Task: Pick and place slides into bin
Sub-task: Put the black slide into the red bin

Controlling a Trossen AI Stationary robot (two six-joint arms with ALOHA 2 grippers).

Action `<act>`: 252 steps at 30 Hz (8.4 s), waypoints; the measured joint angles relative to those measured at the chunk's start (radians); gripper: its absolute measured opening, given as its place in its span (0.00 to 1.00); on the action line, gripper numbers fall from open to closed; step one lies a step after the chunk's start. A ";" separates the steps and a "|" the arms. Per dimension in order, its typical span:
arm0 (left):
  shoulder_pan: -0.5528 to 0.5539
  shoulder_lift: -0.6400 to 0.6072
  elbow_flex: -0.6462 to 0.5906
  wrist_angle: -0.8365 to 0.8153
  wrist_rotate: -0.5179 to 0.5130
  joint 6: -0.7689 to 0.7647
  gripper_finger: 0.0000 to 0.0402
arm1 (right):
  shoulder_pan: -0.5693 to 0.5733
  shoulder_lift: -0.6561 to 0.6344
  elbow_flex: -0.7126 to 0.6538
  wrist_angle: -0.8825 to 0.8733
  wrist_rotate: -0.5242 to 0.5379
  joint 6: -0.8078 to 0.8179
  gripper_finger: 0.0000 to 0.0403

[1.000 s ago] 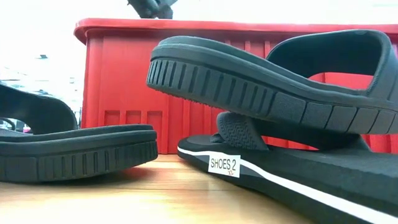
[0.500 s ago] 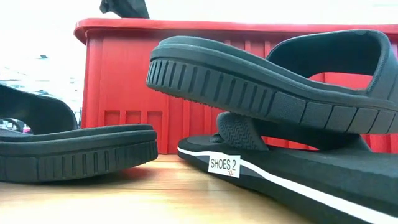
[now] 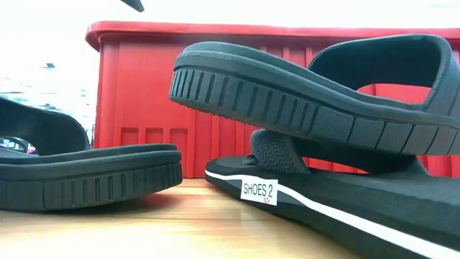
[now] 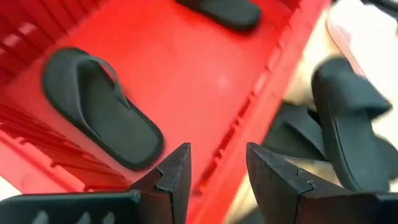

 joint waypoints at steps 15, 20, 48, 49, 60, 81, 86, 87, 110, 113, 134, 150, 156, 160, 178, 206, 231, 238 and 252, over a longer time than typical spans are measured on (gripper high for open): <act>0.294 -0.051 0.000 0.027 -0.137 0.139 0.37 | -0.213 -0.066 0.000 0.181 0.012 -0.226 0.40; 0.497 -0.108 0.000 0.165 -0.082 0.461 0.37 | -0.245 -0.090 0.000 0.181 0.012 -0.226 0.40; 0.479 -0.152 0.000 0.124 0.123 0.505 0.37 | -0.235 -0.072 0.000 0.084 0.010 -0.219 0.40; 0.431 -0.152 0.000 0.103 0.112 0.453 0.37 | -0.221 -0.071 0.000 0.083 0.010 -0.219 0.40; 0.005 -0.076 0.000 -0.089 0.058 -0.094 0.37 | -0.114 -0.070 0.000 0.082 0.010 -0.219 0.40; -0.336 0.072 -0.002 -0.249 0.305 -0.600 0.37 | -0.076 -0.070 0.000 0.082 0.010 -0.188 0.40; -0.396 0.059 -0.090 -0.122 0.269 -0.712 0.37 | -0.076 -0.068 0.000 0.082 0.010 -0.180 0.40; -0.403 0.055 -0.119 -0.083 0.268 -0.730 0.37 | -0.076 -0.067 0.000 0.081 0.010 -0.175 0.40; -0.411 -0.132 -0.721 0.539 0.280 -0.840 0.37 | -0.076 -0.058 0.000 0.081 0.010 -0.168 0.40; -0.410 -0.130 -0.774 0.606 0.277 -0.835 0.37 | -0.076 -0.058 0.000 0.081 0.010 -0.158 0.40; -0.408 -0.130 -0.992 1.141 0.178 -0.791 0.37 | -0.076 -0.058 0.000 0.081 0.011 -0.138 0.40; -0.407 -0.130 -1.000 1.172 0.167 -0.772 0.03 | -0.076 -0.057 0.000 0.081 0.011 -0.136 0.40; -0.407 -0.130 -1.000 1.196 0.166 -0.758 0.01 | -0.076 -0.057 0.000 0.081 0.011 -0.136 0.40; -0.407 -0.130 -1.000 1.245 0.166 -0.748 0.01 | -0.076 -0.057 0.000 0.081 0.011 -0.136 0.40; -0.407 -0.290 -0.901 1.112 0.226 -0.691 0.00 | -0.076 -0.057 0.000 0.081 0.011 -0.136 0.40; -0.381 -0.378 -0.222 0.288 0.254 -0.585 0.00 | -0.076 -0.057 0.000 0.058 0.011 -0.139 0.40; 0.094 -0.291 0.014 0.309 0.415 0.138 0.00 | -0.201 0.070 -0.001 0.039 -0.282 -0.311 0.40; 0.228 -0.174 0.014 0.404 0.603 0.264 0.00 | -0.308 0.169 -0.001 0.083 -0.498 -0.272 0.40; 0.378 -0.050 0.014 0.515 0.728 0.397 0.00 | -0.350 0.297 -0.001 0.090 -0.608 -0.192 0.40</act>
